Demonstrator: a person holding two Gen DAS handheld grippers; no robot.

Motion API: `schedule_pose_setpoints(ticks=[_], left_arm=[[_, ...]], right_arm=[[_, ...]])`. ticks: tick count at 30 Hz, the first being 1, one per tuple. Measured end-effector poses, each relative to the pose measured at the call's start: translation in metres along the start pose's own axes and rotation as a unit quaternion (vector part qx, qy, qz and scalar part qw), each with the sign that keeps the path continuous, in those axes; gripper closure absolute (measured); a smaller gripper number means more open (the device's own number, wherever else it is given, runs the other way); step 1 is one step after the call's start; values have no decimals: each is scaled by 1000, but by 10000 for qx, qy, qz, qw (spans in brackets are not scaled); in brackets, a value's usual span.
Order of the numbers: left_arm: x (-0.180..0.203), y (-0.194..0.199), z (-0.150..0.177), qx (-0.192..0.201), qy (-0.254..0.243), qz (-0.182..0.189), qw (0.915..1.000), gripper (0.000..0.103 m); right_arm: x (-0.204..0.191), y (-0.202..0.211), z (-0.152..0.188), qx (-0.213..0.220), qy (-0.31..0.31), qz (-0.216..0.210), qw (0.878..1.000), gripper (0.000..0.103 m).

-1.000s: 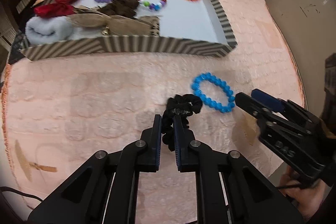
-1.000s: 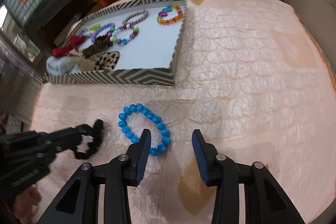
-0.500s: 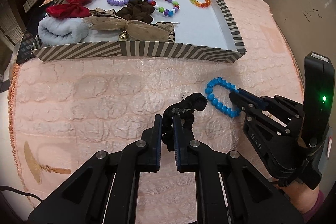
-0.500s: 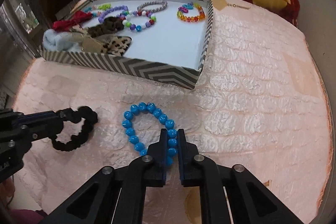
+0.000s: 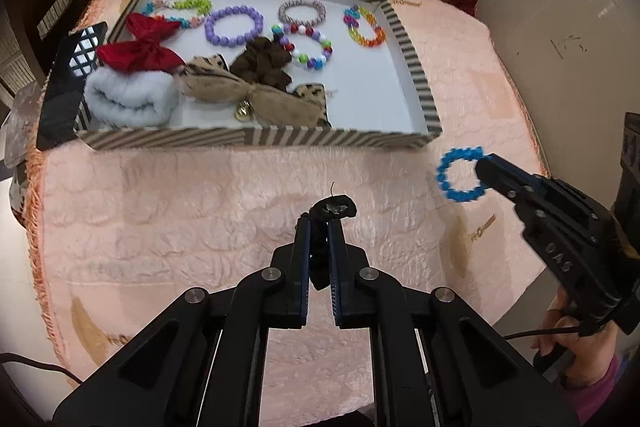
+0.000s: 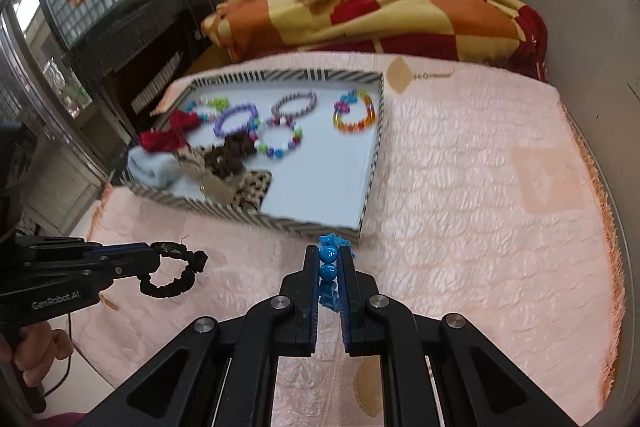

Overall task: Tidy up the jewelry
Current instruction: 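Carry both items into the tray and open both tools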

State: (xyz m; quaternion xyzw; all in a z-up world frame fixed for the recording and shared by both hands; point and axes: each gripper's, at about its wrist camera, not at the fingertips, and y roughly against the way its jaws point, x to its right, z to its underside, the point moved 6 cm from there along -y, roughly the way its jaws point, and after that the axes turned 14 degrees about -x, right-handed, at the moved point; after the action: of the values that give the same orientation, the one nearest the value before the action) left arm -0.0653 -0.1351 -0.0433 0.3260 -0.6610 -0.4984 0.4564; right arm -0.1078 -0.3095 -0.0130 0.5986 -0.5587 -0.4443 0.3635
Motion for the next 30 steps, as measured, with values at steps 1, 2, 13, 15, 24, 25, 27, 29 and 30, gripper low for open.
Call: schedule_pose_setpoints(ticks=[1,2,13,15,24,25,27,29,30], left_arm=[[-1,2,-2,15,3,3,10000,96],[-2,7,-3,32,5,11,10000,96],[10,33,-37,323,-177,2,9993,96],[12,36,-47,373,-195,-17,9991,96],[4,27,-89,384,-139,-148,9991,96],[4,25,-92,369,-140,-164,9991,96],[3,20,-101,334,-154,-215,9991,96],[4,14,-108,306,-197,-274,9990,96],[5,11,-111,291,-218,-294,9989,96]], right_arm=[[1,4,-2,27,-14,-18,10000,95],[1,6,-5,54,-27,-45,10000,95],[-4,16,-52,224,-51,-309,9993,95],[-5,9,-61,168,-53,-405,9990,95],[-13,-48,-97,-375,-5,-737,9966,95],[-11,-55,-100,-443,-6,-706,9965,95],[-3,-69,-106,-550,-35,-480,9973,95],[5,-81,-112,-633,-77,-346,9974,95],[9,-87,-116,-659,-112,-299,9973,95]])
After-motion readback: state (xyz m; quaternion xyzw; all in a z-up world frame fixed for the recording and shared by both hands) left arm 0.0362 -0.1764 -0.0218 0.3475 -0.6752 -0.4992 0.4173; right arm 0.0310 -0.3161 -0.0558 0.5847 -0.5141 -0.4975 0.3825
